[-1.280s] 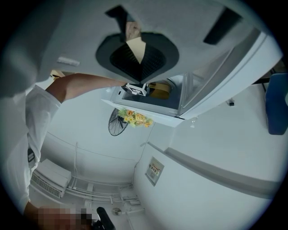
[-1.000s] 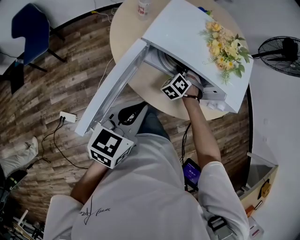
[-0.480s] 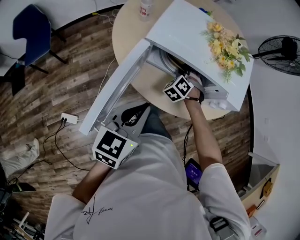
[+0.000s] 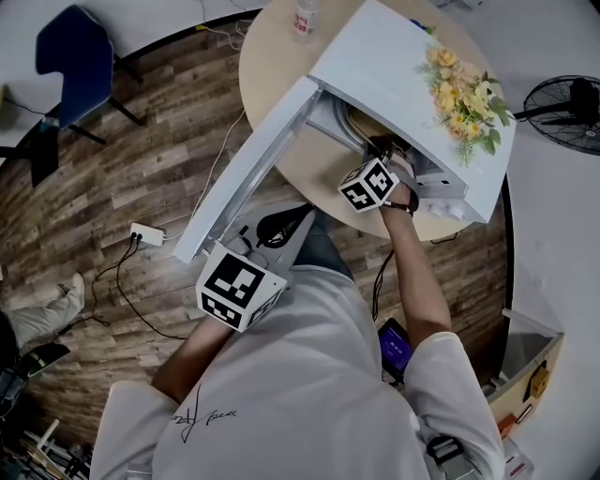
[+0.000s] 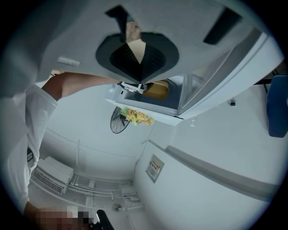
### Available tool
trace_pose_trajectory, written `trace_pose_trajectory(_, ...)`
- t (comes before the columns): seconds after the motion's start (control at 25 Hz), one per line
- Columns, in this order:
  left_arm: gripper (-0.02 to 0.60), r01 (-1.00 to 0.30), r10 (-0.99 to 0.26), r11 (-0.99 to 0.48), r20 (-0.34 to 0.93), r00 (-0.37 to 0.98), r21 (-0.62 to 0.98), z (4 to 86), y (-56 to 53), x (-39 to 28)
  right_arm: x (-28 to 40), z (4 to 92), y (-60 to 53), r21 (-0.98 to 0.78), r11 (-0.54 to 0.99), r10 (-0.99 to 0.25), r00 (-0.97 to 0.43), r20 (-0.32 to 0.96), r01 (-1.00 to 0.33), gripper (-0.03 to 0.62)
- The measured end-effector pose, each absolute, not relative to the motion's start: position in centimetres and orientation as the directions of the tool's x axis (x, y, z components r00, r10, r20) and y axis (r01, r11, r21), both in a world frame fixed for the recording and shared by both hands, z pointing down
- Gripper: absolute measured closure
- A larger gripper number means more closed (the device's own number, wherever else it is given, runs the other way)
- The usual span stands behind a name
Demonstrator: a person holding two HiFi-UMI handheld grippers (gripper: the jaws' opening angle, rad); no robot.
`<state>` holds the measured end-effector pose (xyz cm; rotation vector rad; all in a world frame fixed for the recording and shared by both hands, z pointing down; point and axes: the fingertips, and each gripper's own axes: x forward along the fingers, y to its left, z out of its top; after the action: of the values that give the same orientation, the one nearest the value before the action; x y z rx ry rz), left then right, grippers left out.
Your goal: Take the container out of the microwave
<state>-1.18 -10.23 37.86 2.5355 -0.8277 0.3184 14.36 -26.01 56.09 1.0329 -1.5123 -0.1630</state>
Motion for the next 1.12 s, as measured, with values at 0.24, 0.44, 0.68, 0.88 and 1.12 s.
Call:
trace_pose_trajectory(0.24, 0.584, -0.600, -0.497, -0.720, 0.343, 0.797, 0.350, 37.8, -10.1, -1.4, 13.9, 55.3, -25.3, 0.625, 0.581, -0.677, 0.118, 0.727, -0.521, 0.562)
trace_pose_trajectory(0.44, 0.584, -0.591, -0.497, -0.717, 0.322, 0.806, 0.370, 37.2, -10.1, -1.6, 13.4, 54.7, -24.6, 0.616, 0.574, -0.679, 0.108, 0.726, -0.540, 0.562)
trace_pose_trajectory(0.68, 0.584, -0.591, -0.502, -0.720, 0.315, 0.806, 0.364, 36.9, -10.1, -1.7, 13.2, 54.4, -23.3, 0.585, 0.570, -0.667, 0.090, 0.739, -0.577, 0.562)
trace_pose_trajectory(0.88, 0.584, -0.600, -0.517, -0.709, 0.305, 0.800, 0.371, 36.7, -10.4, -2.1, 12.9, 54.3, -21.7, 0.561, 0.568, -0.659, 0.075, 0.749, -0.602, 0.562)
trace_pose_trajectory(1.12, 0.584, -0.611, -0.528, -0.699, 0.308, 0.791, 0.371, 36.9, -10.5, -2.7, 12.7, 53.9, -19.6, 0.521, 0.557, -0.649, 0.053, 0.759, -0.647, 0.560)
